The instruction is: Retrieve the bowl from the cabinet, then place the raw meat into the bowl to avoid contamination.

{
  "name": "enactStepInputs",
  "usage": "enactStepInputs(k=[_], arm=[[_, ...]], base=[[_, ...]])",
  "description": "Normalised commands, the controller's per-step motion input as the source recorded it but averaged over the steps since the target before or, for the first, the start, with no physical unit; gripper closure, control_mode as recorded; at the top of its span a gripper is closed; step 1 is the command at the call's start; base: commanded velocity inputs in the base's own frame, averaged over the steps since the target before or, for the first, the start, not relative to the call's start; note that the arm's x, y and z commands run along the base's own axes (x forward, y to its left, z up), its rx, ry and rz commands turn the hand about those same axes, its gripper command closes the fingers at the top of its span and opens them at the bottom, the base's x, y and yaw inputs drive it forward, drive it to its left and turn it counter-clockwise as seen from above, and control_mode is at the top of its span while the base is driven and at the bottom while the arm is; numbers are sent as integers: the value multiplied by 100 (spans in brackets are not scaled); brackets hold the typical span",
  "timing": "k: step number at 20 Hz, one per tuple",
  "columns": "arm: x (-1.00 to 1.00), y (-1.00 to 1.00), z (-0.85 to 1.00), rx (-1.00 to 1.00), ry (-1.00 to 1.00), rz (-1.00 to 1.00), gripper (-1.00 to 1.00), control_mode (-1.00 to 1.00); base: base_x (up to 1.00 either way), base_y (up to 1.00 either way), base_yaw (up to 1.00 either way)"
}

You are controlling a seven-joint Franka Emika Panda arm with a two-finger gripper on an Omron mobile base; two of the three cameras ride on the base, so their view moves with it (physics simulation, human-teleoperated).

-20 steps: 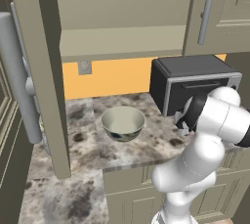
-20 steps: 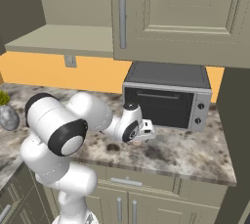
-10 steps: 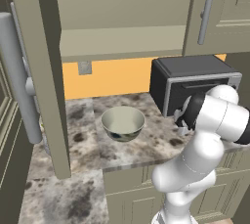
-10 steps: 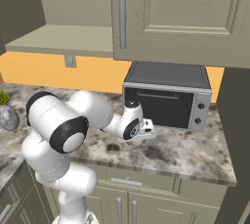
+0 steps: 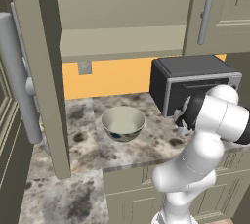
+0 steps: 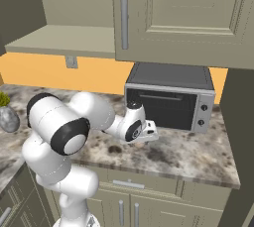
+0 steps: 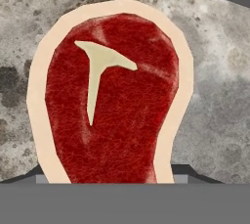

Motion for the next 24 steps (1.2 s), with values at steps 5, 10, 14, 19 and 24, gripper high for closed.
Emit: enactStepInputs(k=[5, 10, 14, 19, 24], arm=[[-5, 0, 11, 0, 0, 0, 100, -100], [-14, 0, 28, 0, 0, 5, 100, -100], [-21, 0, 28, 0, 0, 8, 100, -100], [-21, 1, 30, 0, 0, 9, 100, -100], [-23, 9, 21, 0, -2, 9, 100, -100]], base=[[0, 0, 0], [0, 0, 0], [0, 0, 0], [0, 0, 0], [0, 0, 0]])
